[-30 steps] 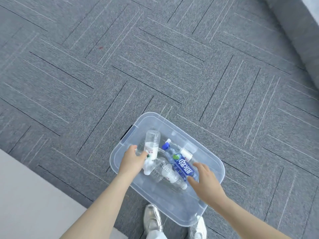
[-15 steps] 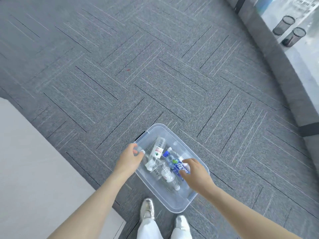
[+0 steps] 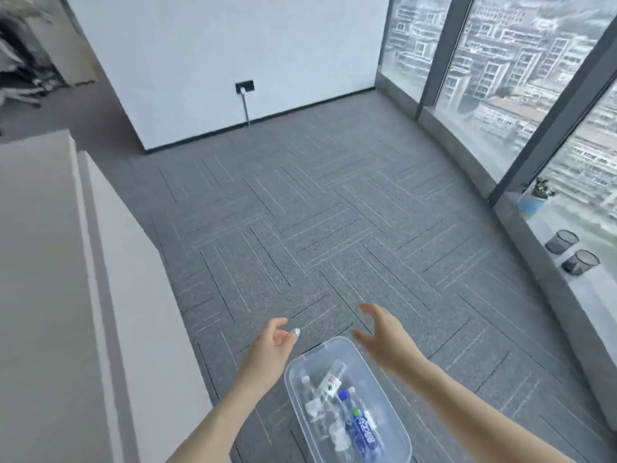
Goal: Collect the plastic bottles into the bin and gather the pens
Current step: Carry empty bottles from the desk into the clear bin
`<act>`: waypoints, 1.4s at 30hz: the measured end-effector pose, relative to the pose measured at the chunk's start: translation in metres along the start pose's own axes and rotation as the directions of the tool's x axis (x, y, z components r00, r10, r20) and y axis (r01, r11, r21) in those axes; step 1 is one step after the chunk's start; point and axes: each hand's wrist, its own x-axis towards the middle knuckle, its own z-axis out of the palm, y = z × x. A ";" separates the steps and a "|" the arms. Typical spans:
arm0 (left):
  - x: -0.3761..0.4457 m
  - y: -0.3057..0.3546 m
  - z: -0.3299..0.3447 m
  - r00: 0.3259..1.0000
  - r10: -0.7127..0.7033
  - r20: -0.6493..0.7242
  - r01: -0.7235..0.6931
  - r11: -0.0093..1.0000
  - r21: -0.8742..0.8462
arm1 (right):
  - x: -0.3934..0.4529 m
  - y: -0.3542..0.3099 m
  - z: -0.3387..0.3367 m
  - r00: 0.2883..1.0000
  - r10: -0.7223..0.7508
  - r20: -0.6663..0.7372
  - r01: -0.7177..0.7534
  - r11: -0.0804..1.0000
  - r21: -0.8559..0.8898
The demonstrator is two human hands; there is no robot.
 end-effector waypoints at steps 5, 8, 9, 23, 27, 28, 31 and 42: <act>-0.087 0.024 -0.085 0.983 0.039 -0.181 -0.048 0.998 -0.044 | -0.021 -0.111 -0.053 0.976 -0.219 0.016 0.219 0.966 -0.135; -0.129 0.017 -0.145 0.947 0.020 -0.321 -0.039 0.998 -0.050 | -0.041 -0.181 -0.063 0.929 -0.366 0.049 0.369 0.912 -0.177; -0.142 0.012 -0.165 0.929 0.014 -0.371 -0.036 0.998 -0.052 | -0.049 -0.204 -0.064 0.908 -0.415 0.056 0.418 0.890 -0.182; -0.354 -0.163 -0.395 0.686 -0.152 -0.711 0.099 0.988 -0.116 | -0.186 -0.488 0.090 0.644 -0.717 0.267 0.761 0.634 -0.136; -0.420 -0.233 -0.451 0.647 -0.185 -0.740 0.168 0.981 -0.098 | -0.232 -0.555 0.165 0.590 -0.746 0.310 0.799 0.595 -0.090; -0.433 -0.249 -0.464 0.631 -0.203 -0.749 0.185 0.977 -0.109 | -0.242 -0.569 0.181 0.579 -0.748 0.325 0.805 0.587 -0.083; -0.461 -0.291 -0.493 0.601 -0.258 -0.756 0.223 0.963 -0.151 | -0.262 -0.604 0.223 0.543 -0.747 0.385 0.827 0.554 -0.091; -0.466 -0.382 -0.545 0.607 -0.363 -0.707 0.247 0.932 -0.266 | -0.258 -0.689 0.304 0.509 -0.700 0.501 0.851 0.499 -0.167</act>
